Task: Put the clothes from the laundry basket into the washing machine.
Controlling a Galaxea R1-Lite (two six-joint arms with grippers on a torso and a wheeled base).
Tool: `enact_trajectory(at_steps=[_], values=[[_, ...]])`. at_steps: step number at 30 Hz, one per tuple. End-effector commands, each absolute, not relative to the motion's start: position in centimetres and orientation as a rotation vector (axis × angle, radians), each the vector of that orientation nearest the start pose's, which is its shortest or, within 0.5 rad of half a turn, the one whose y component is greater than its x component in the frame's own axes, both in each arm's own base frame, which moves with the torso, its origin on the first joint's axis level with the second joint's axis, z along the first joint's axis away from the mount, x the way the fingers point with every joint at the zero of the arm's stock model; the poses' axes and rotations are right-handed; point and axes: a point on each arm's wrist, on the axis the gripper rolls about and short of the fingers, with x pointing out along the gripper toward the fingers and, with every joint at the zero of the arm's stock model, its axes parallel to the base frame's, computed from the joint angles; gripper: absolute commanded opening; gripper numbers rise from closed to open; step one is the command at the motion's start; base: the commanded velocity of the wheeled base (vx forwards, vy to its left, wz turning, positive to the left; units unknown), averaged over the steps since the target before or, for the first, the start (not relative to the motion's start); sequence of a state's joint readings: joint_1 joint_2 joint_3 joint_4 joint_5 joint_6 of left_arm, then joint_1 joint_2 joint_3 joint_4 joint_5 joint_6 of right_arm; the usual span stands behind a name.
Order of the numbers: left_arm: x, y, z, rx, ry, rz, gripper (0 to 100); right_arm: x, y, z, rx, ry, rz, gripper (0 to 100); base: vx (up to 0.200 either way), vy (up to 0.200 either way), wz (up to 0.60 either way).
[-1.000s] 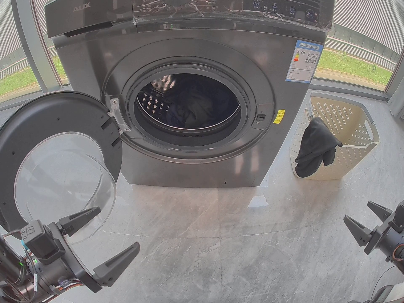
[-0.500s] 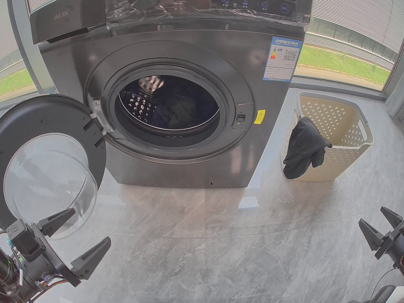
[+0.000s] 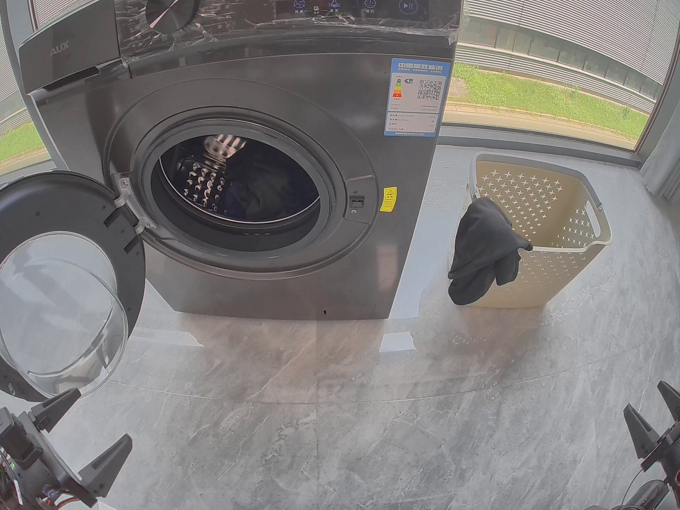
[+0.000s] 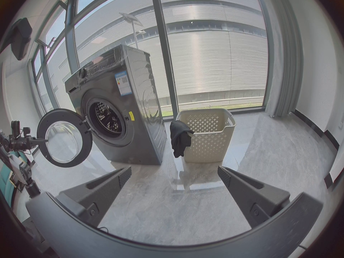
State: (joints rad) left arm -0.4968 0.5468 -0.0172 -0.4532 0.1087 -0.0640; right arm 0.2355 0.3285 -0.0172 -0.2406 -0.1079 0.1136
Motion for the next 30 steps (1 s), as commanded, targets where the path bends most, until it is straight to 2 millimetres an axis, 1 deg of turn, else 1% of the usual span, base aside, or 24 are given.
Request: enact_trajectory(at_steps=[1,2,3,4,5,7,10,11,12,14,18,23,30], values=[[-1.2,0.3,9.8,-0.08,-0.057,-0.369,100,-1.6,-0.5,8.9,0.132,-0.027,0.077,100,0.0,0.0,0.0],[-1.3,0.3,9.7,-0.08,-0.057,-0.366,100,-1.5,-0.5,8.9,0.131,-0.024,0.071,100,0.0,0.0,0.0],[-1.7,0.2,9.0,-0.07,-0.039,-0.34,100,-1.5,-0.6,8.8,0.12,-0.019,0.018,100,0.0,0.0,0.0],[-1.7,0.3,9.0,-0.067,-0.037,-0.339,100,-1.5,-0.6,8.8,0.118,-0.019,0.012,100,0.0,0.0,0.0],[-1.6,0.2,8.6,-0.05,0.006,-0.313,100,-1.6,-0.6,8.8,0.103,-0.021,-0.057,100,0.0,0.0,0.0],[-1.5,0.2,8.3,-0.033,0.04,-0.246,100,-1.6,-0.5,8.8,0.087,-0.023,-0.083,100,0.0,0.0,0.0],[-1.5,0.1,8.1,0.024,0.05,-0.169,100,-2.0,-0.2,8.0,0.058,-0.006,-0.058,100,0.0,0.0,0.0],[-1.6,0.1,8.1,0.046,0.055,-0.141,100,-2.3,0.0,7.6,0.035,0.002,0.0,100,0.0,0.0,0.0],[-1.6,0.0,8.0,0.054,0.052,-0.107,100,-2.3,0.0,7.5,0.02,0.008,0.017,100,0.0,0.0,0.0],[-2.2,-0.1,7.6,0.054,0.003,-0.046,100,-2.2,-0.1,7.6,0.031,0.01,-0.022,100,0.0,0.0,0.0],[-2.3,-0.1,7.6,0.015,0.006,-0.045,100,-2.2,-0.1,7.6,0.032,0.01,-0.025,100,0.0,0.0,0.0],[-2.3,-0.1,7.6,0.012,0.001,-0.044,100,-2.2,0.0,7.6,0.011,0.008,-0.018,100,0.0,0.0,0.0],[-2.3,-0.1,7.6,0.009,0.003,-0.043,100,-2.2,0.0,7.6,0.012,0.008,-0.018,100,0.0,-0.2,0.0]])
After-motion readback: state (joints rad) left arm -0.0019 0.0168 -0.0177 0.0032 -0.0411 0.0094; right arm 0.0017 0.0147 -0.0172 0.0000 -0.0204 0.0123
